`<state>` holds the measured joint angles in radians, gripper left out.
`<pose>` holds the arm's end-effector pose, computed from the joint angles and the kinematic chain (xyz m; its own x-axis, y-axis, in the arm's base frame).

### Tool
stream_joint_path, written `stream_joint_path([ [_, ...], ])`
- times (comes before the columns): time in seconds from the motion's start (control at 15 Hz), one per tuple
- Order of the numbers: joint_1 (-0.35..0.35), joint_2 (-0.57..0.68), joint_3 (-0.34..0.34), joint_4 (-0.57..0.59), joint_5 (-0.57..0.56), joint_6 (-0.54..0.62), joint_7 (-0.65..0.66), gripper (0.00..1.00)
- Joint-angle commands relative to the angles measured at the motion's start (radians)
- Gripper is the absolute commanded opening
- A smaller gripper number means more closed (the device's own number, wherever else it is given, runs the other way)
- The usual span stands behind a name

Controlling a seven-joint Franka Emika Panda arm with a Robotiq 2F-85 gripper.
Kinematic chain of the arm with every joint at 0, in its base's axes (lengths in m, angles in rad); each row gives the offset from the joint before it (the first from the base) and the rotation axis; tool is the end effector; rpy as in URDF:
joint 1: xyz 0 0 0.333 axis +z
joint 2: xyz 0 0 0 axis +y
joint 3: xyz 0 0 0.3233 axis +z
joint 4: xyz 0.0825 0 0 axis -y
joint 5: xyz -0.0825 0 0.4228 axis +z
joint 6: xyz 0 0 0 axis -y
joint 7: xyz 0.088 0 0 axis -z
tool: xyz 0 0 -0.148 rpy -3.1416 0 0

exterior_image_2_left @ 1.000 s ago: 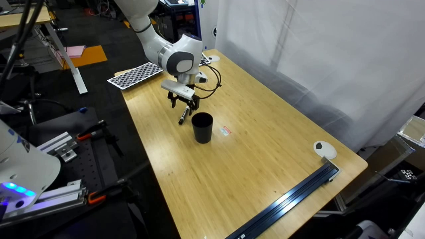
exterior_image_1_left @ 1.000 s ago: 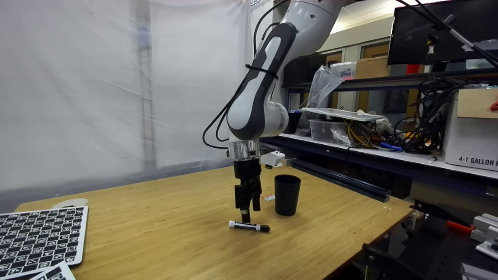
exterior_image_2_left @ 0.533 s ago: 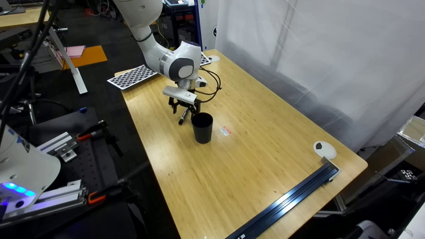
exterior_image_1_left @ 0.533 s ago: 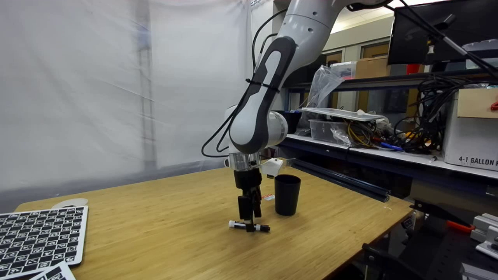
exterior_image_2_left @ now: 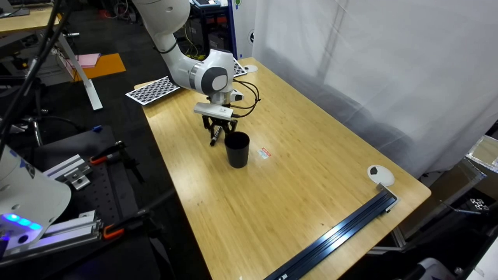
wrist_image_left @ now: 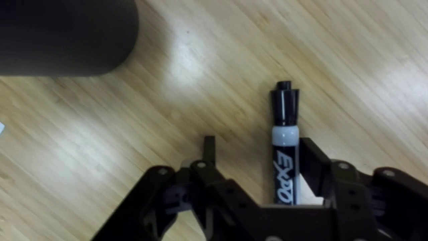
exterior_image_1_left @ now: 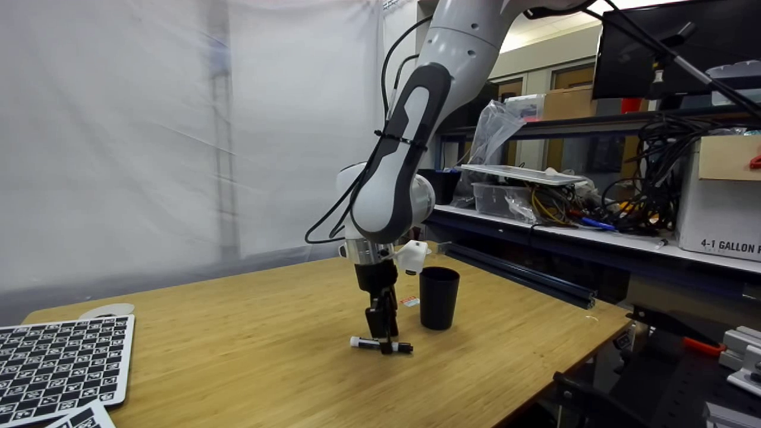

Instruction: Put the marker inside the black cup

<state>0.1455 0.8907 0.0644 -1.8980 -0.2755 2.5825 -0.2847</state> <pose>0.5697 0.1261 -0.0579 0.7317 0.6492 -0.2078 0.6616 -0.7498 -0.0129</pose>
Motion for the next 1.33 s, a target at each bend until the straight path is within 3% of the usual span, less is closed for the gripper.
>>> stream_joint_path([
  [0.0,0.017,0.033,-0.018,0.036,-0.031,0.010,0.016,0.33],
  [0.2,0.017,0.033,-0.024,0.044,-0.040,0.007,0.019,0.11],
  [0.33,0.020,0.033,-0.025,0.047,-0.042,0.007,0.021,0.02],
  [1.27,0.021,-0.001,-0.041,0.071,-0.035,-0.031,0.054,0.05],
])
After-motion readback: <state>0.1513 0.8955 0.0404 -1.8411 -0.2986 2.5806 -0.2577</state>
